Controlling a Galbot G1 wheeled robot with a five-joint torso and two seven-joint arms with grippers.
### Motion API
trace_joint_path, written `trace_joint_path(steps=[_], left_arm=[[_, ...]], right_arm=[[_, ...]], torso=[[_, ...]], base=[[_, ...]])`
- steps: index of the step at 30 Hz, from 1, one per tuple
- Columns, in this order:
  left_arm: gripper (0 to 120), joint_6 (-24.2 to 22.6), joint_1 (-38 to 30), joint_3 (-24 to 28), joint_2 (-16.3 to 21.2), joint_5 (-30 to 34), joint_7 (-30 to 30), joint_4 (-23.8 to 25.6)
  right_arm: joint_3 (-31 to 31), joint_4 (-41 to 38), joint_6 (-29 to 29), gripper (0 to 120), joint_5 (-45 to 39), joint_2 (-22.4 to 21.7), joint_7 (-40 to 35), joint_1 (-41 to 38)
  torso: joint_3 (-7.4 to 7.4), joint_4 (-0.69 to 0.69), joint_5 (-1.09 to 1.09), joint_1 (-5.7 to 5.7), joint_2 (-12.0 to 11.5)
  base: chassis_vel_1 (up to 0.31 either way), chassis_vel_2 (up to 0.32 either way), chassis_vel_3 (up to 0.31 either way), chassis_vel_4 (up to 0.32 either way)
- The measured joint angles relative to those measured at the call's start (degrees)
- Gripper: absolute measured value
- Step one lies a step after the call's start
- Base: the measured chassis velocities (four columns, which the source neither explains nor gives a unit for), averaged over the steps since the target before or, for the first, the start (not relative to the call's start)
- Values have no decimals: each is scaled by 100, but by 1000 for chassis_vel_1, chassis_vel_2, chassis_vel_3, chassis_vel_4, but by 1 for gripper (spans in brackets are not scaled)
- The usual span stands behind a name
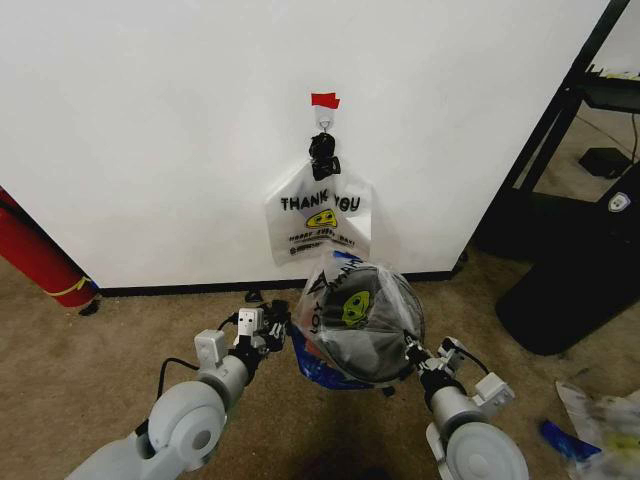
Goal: Pick up the garbage bag from the wall and place it over the trash bin.
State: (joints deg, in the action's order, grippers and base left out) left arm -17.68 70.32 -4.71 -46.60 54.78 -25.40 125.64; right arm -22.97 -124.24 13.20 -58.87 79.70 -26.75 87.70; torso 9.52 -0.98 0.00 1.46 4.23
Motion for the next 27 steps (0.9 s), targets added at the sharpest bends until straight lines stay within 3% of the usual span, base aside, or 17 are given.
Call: trace_joint_path(steps=[6,7,11,19,27], left_arm=[[59,103,76,-168,88,-60,-291,251],[59,103,76,-168,88,-60,-291,251],[71,61,-117,-45,160,66,-409,743],[41,-463,-820,454,328,625,-587,1279],[16,-854,-1586,1094,307,929,-648,1238]], right_arm=[[71,111,-104,0,338,7,-11,-34],[71,111,-104,0,338,7,-11,-34],[220,169,-324,0,999,86,35,-1],[392,112,-494,0,1771,146,-8,-15],[485,228,-611,0,2442,204,-2,-51]], torso=[[0,1,0,0,0],[0,1,0,0,0],[0,0,2,0,0],[0,-1,0,0,2],[0,-1,1,0,1]], base=[[0,0,0,0],[0,0,0,0],[0,0,0,0],[0,0,0,0],[0,0,0,0]])
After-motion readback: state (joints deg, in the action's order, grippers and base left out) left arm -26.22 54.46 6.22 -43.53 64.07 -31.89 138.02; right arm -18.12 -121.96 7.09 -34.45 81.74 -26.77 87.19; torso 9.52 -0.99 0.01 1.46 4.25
